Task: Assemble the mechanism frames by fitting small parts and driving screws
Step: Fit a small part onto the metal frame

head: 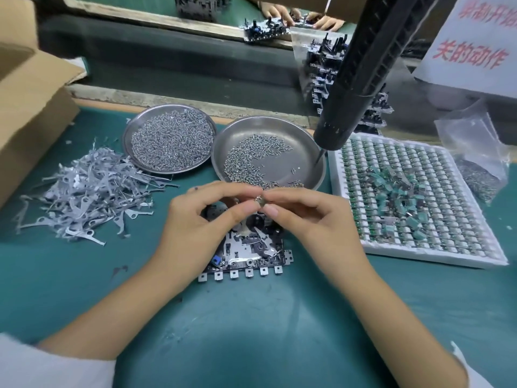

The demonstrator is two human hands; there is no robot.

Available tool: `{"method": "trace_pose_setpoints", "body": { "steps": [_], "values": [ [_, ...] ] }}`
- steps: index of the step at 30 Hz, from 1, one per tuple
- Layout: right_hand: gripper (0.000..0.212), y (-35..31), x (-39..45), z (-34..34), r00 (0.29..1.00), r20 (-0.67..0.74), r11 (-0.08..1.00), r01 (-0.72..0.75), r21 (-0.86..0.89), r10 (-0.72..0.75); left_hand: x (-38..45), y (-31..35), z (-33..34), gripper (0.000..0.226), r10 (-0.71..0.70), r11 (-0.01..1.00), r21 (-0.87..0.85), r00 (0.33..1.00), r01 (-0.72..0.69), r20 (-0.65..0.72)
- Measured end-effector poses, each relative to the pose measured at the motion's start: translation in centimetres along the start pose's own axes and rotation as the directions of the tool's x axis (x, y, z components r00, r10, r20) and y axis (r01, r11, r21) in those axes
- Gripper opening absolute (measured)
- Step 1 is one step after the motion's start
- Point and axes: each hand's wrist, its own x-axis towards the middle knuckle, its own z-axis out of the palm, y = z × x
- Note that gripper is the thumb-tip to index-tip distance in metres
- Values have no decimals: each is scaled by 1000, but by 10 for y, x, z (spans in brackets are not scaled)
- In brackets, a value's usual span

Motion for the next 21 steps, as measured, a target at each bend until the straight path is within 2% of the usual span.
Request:
{"method": "trace_pose_setpoints", "body": {
  "steps": [3,8,21],
  "values": [
    [20,1,0,1,1000,8,1000,27,-6,-27,0,-2,-1,18,-21,1000,-10,1000,21,6],
    [25,2,-1,2,999,-10,995,-52,89,53,1,-4,-1,19,-28,1000,-12,1000,28,6],
    [19,1,-3,1,999,-24,997,-33,70,34,-1,-2,0,14,-5,997,82,1000,4,20]
  ]
}}
